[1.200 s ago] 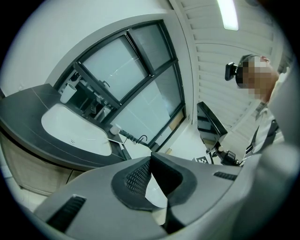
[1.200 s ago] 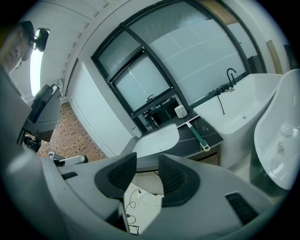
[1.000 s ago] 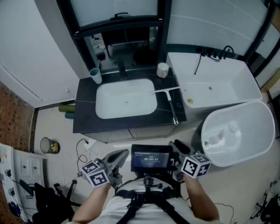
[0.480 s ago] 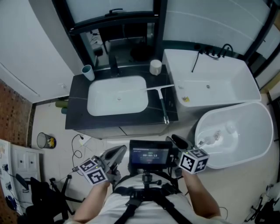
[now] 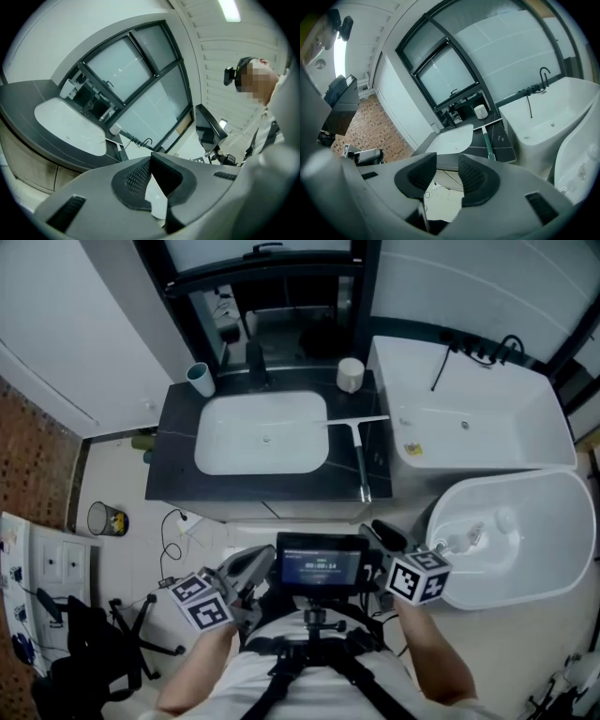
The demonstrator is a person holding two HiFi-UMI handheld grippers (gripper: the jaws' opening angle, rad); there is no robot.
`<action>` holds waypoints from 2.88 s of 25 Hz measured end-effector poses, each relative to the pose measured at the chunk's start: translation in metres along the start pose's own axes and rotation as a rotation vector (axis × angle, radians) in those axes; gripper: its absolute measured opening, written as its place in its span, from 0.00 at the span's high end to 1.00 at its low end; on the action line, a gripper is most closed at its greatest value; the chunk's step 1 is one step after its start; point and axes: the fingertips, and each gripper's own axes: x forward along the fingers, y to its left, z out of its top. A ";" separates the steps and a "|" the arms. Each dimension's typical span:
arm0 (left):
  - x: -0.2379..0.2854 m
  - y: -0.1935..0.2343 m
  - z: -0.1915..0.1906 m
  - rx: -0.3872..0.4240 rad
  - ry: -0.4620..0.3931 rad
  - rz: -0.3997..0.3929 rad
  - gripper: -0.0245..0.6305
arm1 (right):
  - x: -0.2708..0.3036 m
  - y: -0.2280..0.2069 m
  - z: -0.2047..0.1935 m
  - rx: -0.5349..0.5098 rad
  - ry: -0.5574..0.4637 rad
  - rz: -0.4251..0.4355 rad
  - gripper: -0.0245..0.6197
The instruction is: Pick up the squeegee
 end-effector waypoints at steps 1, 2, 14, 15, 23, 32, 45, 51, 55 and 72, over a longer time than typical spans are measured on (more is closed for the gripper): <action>0.000 0.003 0.004 -0.002 -0.002 -0.001 0.97 | 0.003 0.000 0.001 -0.004 0.003 -0.006 0.73; 0.001 0.006 0.007 -0.005 -0.001 -0.005 0.97 | 0.006 0.000 0.003 -0.004 0.002 -0.012 0.73; -0.022 0.056 0.056 0.005 0.054 -0.084 0.97 | 0.054 0.032 0.016 0.045 -0.047 -0.091 0.73; -0.026 0.060 0.059 0.004 0.057 -0.088 0.97 | 0.058 0.036 0.015 0.047 -0.049 -0.098 0.73; -0.052 0.093 0.079 0.005 0.103 -0.125 0.97 | 0.078 0.057 0.011 0.062 -0.078 -0.170 0.73; -0.050 0.101 0.090 0.001 0.077 -0.112 0.97 | 0.087 0.049 0.013 0.056 -0.056 -0.182 0.73; -0.018 0.082 0.084 0.008 0.085 -0.130 0.97 | 0.082 0.034 0.030 0.003 -0.049 -0.169 0.73; -0.012 0.079 0.082 0.017 0.082 -0.121 0.97 | 0.059 0.050 0.053 -0.135 -0.083 -0.191 0.73; -0.008 0.081 0.083 0.015 0.081 -0.125 0.97 | 0.036 0.079 0.082 -0.269 -0.121 -0.199 0.73; 0.014 0.070 0.093 0.066 0.083 -0.163 0.97 | -0.007 0.071 0.101 -0.456 -0.128 -0.352 0.73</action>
